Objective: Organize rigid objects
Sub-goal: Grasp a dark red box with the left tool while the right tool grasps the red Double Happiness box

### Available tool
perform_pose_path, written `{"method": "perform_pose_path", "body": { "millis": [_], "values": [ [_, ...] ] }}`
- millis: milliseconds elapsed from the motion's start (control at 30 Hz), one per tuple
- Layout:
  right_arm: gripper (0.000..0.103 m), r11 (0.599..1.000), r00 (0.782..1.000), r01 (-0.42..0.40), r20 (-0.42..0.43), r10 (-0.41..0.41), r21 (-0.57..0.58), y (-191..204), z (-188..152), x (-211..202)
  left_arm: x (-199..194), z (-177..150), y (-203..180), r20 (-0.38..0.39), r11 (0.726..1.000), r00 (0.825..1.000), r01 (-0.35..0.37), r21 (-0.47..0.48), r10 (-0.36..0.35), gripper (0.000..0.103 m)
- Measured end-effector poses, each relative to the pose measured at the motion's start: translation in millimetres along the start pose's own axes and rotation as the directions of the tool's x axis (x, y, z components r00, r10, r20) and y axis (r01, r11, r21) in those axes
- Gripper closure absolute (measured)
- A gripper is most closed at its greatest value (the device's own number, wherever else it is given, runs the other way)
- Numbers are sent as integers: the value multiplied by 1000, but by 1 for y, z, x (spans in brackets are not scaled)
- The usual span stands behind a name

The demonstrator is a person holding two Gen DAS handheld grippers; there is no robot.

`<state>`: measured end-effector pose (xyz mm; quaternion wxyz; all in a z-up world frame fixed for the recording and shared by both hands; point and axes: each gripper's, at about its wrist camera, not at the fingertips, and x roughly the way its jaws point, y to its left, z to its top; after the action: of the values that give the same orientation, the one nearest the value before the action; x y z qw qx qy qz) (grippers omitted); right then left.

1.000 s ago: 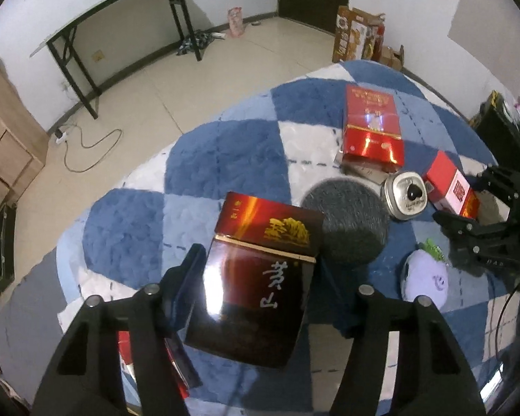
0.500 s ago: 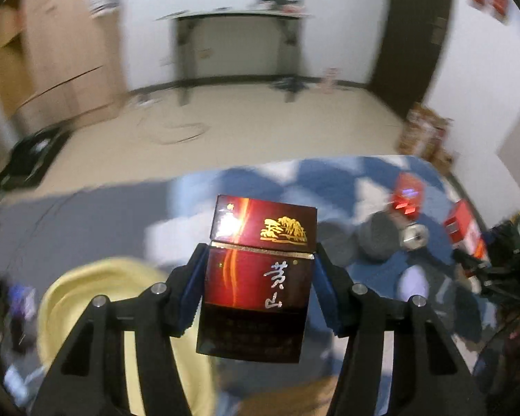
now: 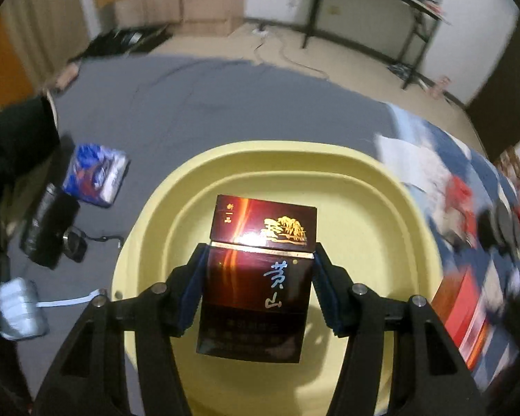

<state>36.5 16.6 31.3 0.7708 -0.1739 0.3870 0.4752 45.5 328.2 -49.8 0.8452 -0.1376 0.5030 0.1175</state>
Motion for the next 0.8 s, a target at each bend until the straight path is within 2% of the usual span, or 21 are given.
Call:
{"method": "perform_pose_path", "body": {
  "millis": [67, 100, 200, 333, 367, 433, 467, 500, 533, 567, 600, 633, 733, 800],
  "values": [
    [48, 998, 999, 25, -22, -27, -65, 16, 5, 24, 13, 9, 9, -9, 1000, 1000, 6, -11, -6, 44],
    [48, 997, 999, 38, -35, -41, -69, 20, 8, 35, 22, 12, 9, -28, 1000, 999, -18, 6, 18, 45],
    [48, 997, 997, 63, -41, -65, -42, 28, 15, 56, 36, 15, 5, -57, 999, 998, -11, 45, 14, 45],
    [48, 996, 989, 77, -122, -81, -38, 41, 25, 99, 45, 13, 7, -55, 1000, 998, 11, 20, -10, 42],
    [47, 995, 989, 87, -115, -93, -56, 53, 26, 104, 46, 12, 8, -59, 1000, 998, 16, 13, -15, 41],
    [45, 992, 991, 98, -83, -104, -77, 62, 26, 103, 46, 12, 5, -65, 1000, 998, -3, 12, 3, 28],
    [36, 995, 994, 79, -74, -83, -58, 63, 26, 101, 41, 11, 1, -56, 1000, 998, 21, 9, -20, 16],
    [21, 997, 996, 67, -53, -69, -44, 62, 24, 93, 30, 11, -5, -28, 999, 998, 49, 6, -49, 6],
    [16, 998, 998, 56, -15, -57, -37, 62, 22, 80, 16, 12, -12, 17, 998, 997, 69, 10, -69, 1],
    [6, 997, 998, 61, 26, -60, -38, 60, 19, 65, 3, 13, -22, 55, 997, 996, 70, 24, -72, 0],
    [2, 997, 996, 67, 69, -64, -37, 57, 15, 47, -9, 17, -40, 79, 996, 994, 70, 60, -74, 0],
    [1, 997, 990, 80, 114, -77, -23, 48, 9, 24, -15, 20, -55, 82, 993, 992, 84, 87, -91, 0],
    [0, 993, 981, 107, 159, -113, 42, 7, -17, -25, -30, 29, -122, 63, 972, 983, 157, 176, -170, 0],
    [0, 978, 964, 185, 173, -199, 95, -31, -44, -64, -34, 32, -169, 46, 953, 975, 200, 229, -216, 0]
  ]
}}
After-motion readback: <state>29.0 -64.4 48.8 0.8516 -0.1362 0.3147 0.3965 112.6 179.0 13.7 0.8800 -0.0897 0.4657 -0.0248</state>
